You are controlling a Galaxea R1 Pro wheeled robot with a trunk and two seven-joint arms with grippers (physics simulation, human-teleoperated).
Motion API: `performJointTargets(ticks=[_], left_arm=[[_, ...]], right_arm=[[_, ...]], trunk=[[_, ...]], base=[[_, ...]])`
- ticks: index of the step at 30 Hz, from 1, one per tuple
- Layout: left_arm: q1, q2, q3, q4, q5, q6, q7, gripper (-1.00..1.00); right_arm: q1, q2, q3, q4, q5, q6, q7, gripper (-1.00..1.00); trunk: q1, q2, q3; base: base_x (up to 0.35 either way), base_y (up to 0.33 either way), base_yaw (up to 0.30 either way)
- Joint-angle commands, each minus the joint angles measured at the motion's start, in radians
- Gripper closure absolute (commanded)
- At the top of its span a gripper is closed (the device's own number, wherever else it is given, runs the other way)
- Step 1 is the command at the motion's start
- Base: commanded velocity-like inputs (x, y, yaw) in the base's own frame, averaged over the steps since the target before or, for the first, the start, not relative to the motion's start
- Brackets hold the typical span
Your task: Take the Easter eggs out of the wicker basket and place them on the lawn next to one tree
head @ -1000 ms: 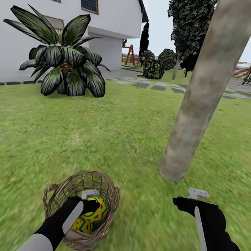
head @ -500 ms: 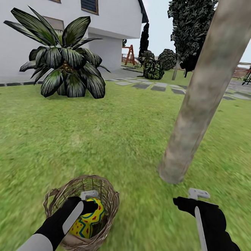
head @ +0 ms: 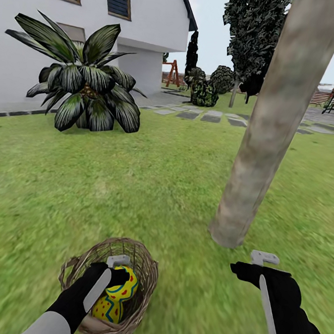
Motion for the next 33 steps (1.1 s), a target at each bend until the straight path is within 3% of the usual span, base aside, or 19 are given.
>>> performJointTargets(ticks=[1,33], left_arm=[[-0.001,0.0,-0.003,-0.001,0.01,0.003,0.009,1.0],[-0.001,-0.003,-0.004,0.001,0.007,0.004,0.029,1.0]], right_arm=[[-0.001,0.0,0.001,-0.001,0.009,0.005,0.005,-1.0],[-0.001,0.001,0.002,0.0,0.009,0.005,0.006,-1.0]], trunk=[[-0.004,0.007,0.002],[-0.127,0.231,0.103]], base=[[0.0,0.0,0.0],[0.0,0.0,0.0]])
